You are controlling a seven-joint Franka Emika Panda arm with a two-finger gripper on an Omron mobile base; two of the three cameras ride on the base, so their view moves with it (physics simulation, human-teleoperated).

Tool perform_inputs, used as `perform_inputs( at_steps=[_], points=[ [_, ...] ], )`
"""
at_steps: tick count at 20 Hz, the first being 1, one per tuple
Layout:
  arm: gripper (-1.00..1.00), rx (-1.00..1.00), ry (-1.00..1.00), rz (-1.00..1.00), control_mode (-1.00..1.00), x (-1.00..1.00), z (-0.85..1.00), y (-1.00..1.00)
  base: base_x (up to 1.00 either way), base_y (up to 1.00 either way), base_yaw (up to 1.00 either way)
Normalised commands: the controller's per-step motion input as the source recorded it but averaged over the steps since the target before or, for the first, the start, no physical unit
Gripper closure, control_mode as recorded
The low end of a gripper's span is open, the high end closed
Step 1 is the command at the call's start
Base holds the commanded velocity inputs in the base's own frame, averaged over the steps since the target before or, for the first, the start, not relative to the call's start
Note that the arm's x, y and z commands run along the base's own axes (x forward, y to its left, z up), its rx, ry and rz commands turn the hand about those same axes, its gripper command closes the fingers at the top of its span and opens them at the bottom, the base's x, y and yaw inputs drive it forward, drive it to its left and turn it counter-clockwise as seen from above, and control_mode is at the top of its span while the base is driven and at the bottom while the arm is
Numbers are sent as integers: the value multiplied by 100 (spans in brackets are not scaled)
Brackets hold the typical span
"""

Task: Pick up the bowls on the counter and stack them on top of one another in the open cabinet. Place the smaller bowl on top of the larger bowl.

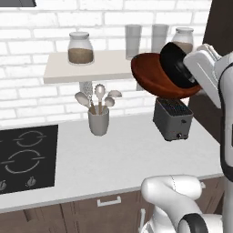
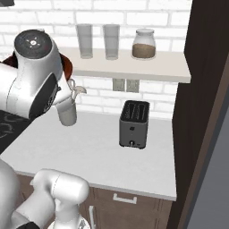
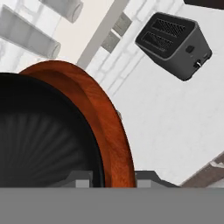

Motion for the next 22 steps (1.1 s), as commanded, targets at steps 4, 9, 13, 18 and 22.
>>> perform_inputs(
  at_steps=[4,9,13,18,22],
  points=[
    [100,-1,-2,-1,-100,100,-10,83,0,0,0],
    [100,-18,2,-9,-100,100,-7,82,0,0,0],
    [100,-18,0,-22,-100,87,20,22,0,0,0],
    [100,-4,-1,-20,-100,82,6,3,0,0,0],
    [100,0,0,-15,-100,84,0,5,0,0,0]
  ],
)
